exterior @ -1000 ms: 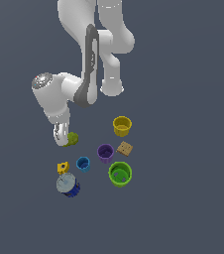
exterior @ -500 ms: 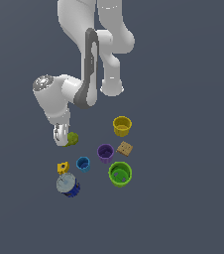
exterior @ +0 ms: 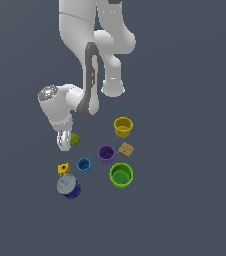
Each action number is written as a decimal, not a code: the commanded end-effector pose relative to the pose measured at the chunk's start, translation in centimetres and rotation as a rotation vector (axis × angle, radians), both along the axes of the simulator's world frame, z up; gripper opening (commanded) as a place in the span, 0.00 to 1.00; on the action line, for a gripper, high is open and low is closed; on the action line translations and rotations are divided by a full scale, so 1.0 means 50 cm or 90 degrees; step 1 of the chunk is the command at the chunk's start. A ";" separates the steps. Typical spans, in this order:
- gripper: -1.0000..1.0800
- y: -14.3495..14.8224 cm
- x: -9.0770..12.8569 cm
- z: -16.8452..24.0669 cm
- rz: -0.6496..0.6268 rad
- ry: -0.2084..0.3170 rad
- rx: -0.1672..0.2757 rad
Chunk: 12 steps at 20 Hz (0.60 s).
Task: Pick up a designated object from a clutter of objects.
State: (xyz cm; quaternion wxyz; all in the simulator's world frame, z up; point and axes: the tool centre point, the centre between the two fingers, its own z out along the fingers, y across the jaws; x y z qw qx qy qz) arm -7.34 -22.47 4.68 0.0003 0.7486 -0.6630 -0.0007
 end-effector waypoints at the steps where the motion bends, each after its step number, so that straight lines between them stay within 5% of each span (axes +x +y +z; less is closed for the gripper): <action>1: 0.96 0.000 0.001 -0.010 0.000 -0.001 0.000; 3: 0.96 0.000 0.001 -0.012 0.000 -0.001 0.000; 4: 0.00 0.000 0.001 -0.012 0.000 -0.001 0.000; 12: 0.00 0.000 0.001 -0.012 0.000 -0.001 0.000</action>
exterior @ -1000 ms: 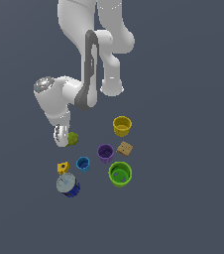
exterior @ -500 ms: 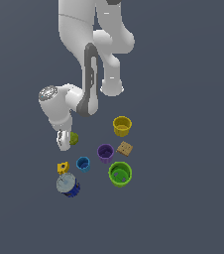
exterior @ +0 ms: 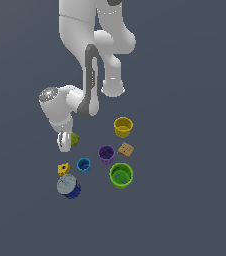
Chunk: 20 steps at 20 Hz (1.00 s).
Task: Pick up a designated object from a clutter of objects.
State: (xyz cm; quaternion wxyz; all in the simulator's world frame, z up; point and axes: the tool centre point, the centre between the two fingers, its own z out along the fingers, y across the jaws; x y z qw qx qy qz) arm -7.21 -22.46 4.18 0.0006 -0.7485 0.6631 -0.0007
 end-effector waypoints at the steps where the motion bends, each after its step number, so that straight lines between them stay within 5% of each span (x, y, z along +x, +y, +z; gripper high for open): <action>1: 0.00 0.000 -0.002 -0.002 0.000 0.001 0.000; 11: 0.00 0.001 -0.005 0.038 0.000 0.000 0.000; 20: 0.00 0.003 -0.019 0.153 -0.001 0.000 0.001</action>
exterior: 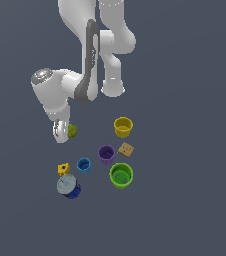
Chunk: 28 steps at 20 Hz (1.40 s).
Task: Pick up a designated object from a clutter of objects.
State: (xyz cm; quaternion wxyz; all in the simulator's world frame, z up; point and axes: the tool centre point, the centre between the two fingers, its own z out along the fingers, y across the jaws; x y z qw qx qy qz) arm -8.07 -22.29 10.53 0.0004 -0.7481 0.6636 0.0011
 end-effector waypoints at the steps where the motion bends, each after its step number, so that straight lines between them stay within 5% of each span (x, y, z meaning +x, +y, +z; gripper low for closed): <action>1: 0.00 0.000 -0.004 0.043 0.000 -0.001 0.000; 28: 0.00 0.005 -0.051 0.546 -0.001 0.000 -0.002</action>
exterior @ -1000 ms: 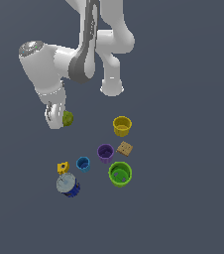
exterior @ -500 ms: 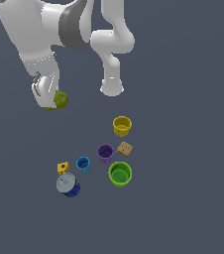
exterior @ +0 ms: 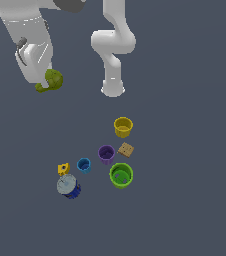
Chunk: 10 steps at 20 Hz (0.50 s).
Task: Pick up a designated object from a clutter of objects.
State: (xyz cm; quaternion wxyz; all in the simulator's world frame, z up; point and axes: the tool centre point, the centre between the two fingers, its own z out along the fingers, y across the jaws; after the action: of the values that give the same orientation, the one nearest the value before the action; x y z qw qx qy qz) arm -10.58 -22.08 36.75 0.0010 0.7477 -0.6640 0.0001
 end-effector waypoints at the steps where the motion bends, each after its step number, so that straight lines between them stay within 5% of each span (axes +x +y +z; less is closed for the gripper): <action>1: 0.00 0.001 -0.001 0.032 0.001 0.000 0.000; 10: 0.00 0.001 -0.001 0.085 0.001 -0.001 0.001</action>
State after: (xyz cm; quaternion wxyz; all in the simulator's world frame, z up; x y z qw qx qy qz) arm -10.67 -22.03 40.66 0.0002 0.7484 -0.6632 -0.0005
